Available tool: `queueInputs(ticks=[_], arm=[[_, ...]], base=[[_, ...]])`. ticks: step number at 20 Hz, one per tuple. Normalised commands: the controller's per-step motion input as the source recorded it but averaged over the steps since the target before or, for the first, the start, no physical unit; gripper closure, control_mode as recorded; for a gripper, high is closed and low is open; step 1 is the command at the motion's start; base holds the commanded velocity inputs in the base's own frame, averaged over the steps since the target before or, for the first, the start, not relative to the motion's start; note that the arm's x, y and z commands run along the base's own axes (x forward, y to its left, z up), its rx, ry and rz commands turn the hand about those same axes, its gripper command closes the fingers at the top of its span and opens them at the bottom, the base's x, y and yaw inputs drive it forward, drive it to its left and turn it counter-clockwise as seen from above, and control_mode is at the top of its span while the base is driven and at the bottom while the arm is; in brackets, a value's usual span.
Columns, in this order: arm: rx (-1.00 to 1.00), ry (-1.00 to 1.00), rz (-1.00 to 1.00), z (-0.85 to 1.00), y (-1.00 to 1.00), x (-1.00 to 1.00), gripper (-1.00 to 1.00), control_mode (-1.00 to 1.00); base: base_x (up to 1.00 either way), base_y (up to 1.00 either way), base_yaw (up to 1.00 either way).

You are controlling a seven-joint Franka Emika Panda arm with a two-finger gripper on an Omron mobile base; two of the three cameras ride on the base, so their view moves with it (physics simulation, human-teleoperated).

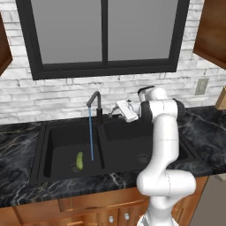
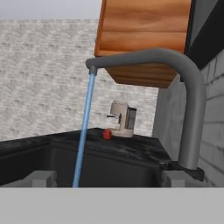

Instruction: Turn on the sink faucet. Then move the cucumber from the counter to the sink. Turn off the sink. Move the vegetable from the sink to the pot next to the stove. Finally move the pot to the rear left burner.

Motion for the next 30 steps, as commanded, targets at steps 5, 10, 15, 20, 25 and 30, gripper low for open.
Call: queueInputs(ticks=[5,10,15,20,25,30], arm=[[0.00,0.00,-0.16,0.00,-0.32,0.00,-1.00,-1.00],[0.00,0.02,-0.17,0.00,-0.02,0.00,-1.00,-1.00],[-0.04,0.06,-0.14,-0.02,0.26,0.07,-1.00,-1.00],[-0.05,0.06,-0.10,-0.03,0.20,0.15,-1.00,-1.00],[-0.04,0.04,-0.04,-0.12,0.02,0.11,-1.00,-1.00],[-0.02,0.01,-0.03,-0.14,0.00,0.06,-1.00,-1.00]], base=[[0.00,0.00,0.00],[0.00,0.00,0.00],[0.00,0.00,0.00],[0.00,0.00,0.00],[0.00,0.00,0.00],[0.00,0.00,0.00]])
